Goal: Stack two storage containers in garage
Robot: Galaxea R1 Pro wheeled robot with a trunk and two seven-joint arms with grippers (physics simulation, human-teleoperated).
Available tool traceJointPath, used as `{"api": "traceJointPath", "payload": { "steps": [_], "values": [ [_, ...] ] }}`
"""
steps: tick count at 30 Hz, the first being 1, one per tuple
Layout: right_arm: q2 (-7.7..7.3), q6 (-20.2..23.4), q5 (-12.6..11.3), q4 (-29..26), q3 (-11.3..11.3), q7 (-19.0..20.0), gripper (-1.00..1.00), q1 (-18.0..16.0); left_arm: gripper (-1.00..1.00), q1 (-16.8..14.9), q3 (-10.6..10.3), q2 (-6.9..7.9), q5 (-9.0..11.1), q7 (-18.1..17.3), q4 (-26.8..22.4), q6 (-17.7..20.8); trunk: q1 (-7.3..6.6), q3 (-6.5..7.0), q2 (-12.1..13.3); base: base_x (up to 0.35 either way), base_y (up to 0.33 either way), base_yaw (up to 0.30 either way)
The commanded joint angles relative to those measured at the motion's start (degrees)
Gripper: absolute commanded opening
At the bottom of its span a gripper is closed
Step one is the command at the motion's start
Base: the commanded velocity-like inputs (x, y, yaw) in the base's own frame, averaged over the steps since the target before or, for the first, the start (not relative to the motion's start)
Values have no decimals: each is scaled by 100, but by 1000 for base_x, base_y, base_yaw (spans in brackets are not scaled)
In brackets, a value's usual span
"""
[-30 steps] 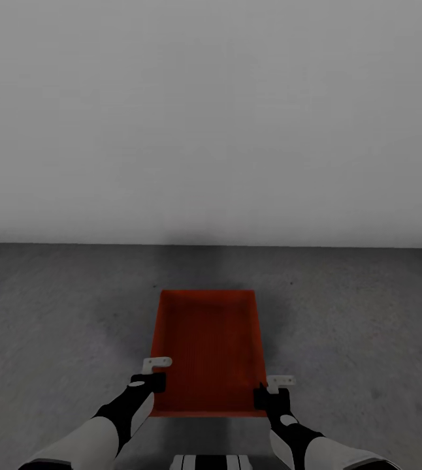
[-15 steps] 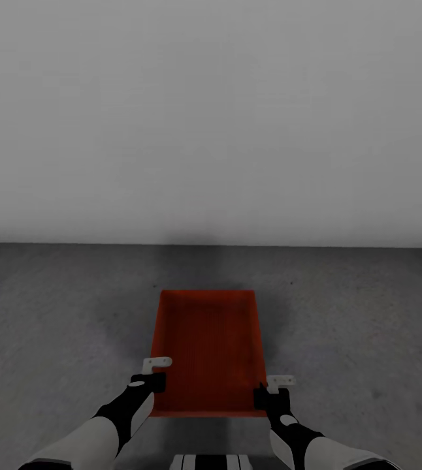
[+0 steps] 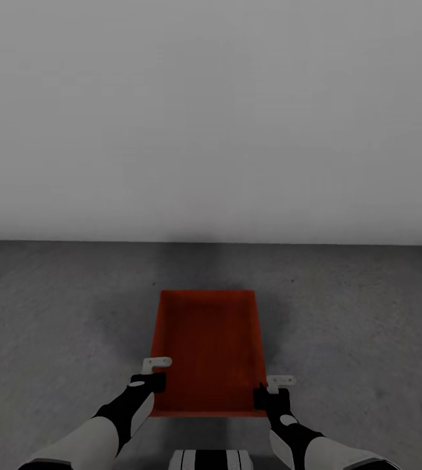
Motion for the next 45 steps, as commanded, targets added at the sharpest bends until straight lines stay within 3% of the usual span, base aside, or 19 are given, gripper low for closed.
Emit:
{"api": "traceJointPath", "payload": {
  "steps": [1, 16, 32, 45],
  "values": [
    [-14, -50, -216, 35, -210, -53, -100, 1, -100, -6, 423, 4, 55, 62, -34, 42, -1, -3, -1, 0, 0, 0],
    [-14, -49, -216, 33, -210, -53, -100, 1, -100, -6, 423, 4, 55, 63, -34, 42, -1, -3, -1, 0, 0, 0],
    [-13, -50, -216, 33, -210, -53, -100, 1, -100, -6, 423, 4, 55, 57, -34, 42, 351, -290, -643, 0, 0, 0],
    [-9, -50, -216, 36, -210, -53, -100, 1, -100, -6, 423, 4, 55, 58, -34, 42, 351, -290, -643, 0, 0, 0]
  ]
}}
